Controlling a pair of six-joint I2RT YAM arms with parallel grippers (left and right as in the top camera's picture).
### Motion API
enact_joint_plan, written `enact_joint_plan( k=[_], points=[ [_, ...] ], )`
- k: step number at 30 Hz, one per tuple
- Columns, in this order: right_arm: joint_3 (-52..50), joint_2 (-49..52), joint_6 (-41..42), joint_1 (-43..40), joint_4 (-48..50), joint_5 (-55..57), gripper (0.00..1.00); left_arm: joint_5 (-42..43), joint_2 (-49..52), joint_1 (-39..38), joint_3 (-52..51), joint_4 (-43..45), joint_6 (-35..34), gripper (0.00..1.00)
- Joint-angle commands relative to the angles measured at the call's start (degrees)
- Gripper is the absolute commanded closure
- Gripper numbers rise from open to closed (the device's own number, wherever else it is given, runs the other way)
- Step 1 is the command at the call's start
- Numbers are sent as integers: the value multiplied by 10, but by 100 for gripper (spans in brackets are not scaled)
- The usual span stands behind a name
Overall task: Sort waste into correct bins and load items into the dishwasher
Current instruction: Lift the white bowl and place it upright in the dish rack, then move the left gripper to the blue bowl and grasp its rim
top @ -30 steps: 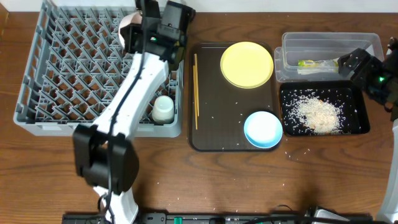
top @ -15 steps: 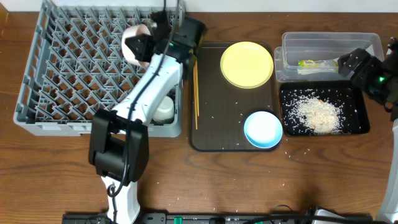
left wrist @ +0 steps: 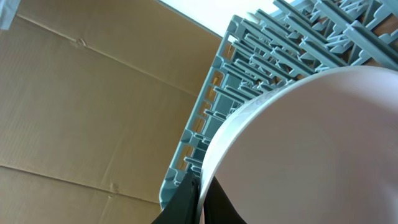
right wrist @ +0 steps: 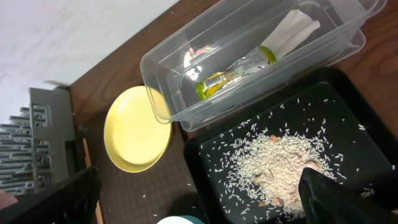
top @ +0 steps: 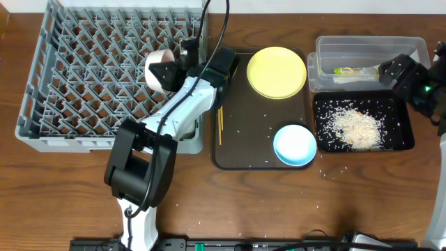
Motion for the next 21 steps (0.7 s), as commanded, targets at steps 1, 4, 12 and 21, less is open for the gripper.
enact_joint_plan(
  k=[1,4,12,21],
  points=[
    [10,-2,3,-2,-1,-2,1,-21,-4,2,-3,1,-35,93],
    [10,-2,3,-2,-1,-2,1,8,-4,-2,-9,0,-35,93],
    [10,0,3,-1,-3,-2,1,17,-4,-35,-18,-21,-34,93],
    [10,2,3,-1,-3,0,1,174,-4,-40,-17,-73,-34,48]
  ],
)
